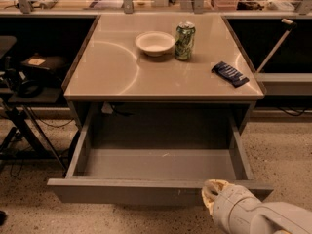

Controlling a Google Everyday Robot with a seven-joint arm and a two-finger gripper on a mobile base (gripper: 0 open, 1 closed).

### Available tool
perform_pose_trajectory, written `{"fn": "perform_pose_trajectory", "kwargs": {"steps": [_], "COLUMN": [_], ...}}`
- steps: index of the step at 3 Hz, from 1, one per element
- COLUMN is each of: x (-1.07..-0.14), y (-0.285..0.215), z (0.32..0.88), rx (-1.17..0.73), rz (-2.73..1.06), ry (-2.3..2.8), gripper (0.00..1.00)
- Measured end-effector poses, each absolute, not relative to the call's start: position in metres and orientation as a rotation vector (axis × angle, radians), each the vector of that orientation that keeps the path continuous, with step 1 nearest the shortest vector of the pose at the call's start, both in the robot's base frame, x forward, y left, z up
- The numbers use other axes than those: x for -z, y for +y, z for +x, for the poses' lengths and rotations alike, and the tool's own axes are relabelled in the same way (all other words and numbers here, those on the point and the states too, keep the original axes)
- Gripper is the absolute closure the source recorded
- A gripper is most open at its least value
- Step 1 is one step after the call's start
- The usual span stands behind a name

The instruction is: Open top drawer

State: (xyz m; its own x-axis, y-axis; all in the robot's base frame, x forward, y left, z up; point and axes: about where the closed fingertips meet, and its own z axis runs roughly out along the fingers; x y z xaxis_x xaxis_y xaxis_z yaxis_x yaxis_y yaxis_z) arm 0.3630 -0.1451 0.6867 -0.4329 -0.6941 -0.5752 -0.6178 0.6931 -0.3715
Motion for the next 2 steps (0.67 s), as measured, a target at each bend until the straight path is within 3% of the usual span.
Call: {"fn": "perform_pose_trajectory", "kwargs": {"steps": [2], "x": [-0.707], "y": [-0.170], "z": [0.283], "rx": [0.136], "rz": [-0.592], "ry": [2.126], "gripper": [1.00]}}
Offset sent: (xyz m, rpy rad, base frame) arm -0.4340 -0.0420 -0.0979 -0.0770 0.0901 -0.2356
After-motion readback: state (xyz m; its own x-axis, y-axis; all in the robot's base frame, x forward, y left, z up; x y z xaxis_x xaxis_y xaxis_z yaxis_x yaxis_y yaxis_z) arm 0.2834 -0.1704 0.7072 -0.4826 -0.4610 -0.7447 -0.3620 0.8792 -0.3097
